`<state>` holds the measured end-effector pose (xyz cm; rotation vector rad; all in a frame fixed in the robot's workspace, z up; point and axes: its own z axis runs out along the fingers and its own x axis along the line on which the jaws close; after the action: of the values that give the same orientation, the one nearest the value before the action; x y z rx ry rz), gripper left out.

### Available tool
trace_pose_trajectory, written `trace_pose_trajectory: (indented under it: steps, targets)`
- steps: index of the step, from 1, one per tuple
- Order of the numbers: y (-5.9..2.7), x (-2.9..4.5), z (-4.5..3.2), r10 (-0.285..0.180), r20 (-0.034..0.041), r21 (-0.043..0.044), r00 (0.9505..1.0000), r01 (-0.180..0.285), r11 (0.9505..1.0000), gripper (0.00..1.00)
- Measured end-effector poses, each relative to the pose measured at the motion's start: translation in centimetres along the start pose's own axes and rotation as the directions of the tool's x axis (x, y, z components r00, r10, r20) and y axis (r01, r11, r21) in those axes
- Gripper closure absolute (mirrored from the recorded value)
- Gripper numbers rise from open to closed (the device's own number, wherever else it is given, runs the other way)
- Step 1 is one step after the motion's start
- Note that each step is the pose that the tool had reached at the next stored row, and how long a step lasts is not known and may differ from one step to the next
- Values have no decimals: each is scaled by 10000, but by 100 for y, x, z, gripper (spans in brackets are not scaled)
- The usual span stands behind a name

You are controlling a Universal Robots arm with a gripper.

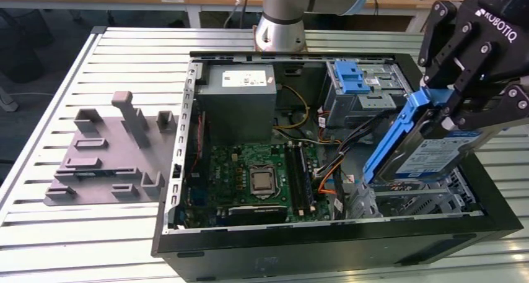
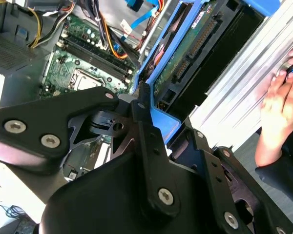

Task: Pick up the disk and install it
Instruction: 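Insert the disk into the insertion slot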

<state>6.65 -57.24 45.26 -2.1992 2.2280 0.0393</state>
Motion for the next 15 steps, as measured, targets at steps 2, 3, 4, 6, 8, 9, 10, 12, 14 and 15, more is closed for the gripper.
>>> trace_pose_trajectory:
  steps: [2, 3, 4, 6, 8, 9, 10, 12, 14, 15]
  targets:
    - [-20, 0, 6, -1, 1, 0, 10000, 1, 10000, 64]
    - [-30, 0, 9, -8, 0, 0, 10000, 8, 10000, 64]
    - [-38, 0, 14, -22, 0, 0, 10000, 22, 10000, 64]
    - [-52, 0, 25, -58, -1, 1, 10000, 58, 10000, 64]
    - [-56, 0, 43, -74, 0, 4, 10000, 74, 10000, 64]
    - [-60, 1, 51, -79, 0, 4, 10000, 79, 10000, 64]
    - [-68, 1, 58, -80, 0, 4, 10000, 80, 10000, 64]
    - [-98, 1, 68, -79, 1, 4, 10000, 79, 10000, 64]
    - [-121, 0, 78, -80, 4, 4, 10000, 80, 10000, 64]
    - [-124, 1, 84, -79, 3, 5, 10000, 79, 10000, 64]
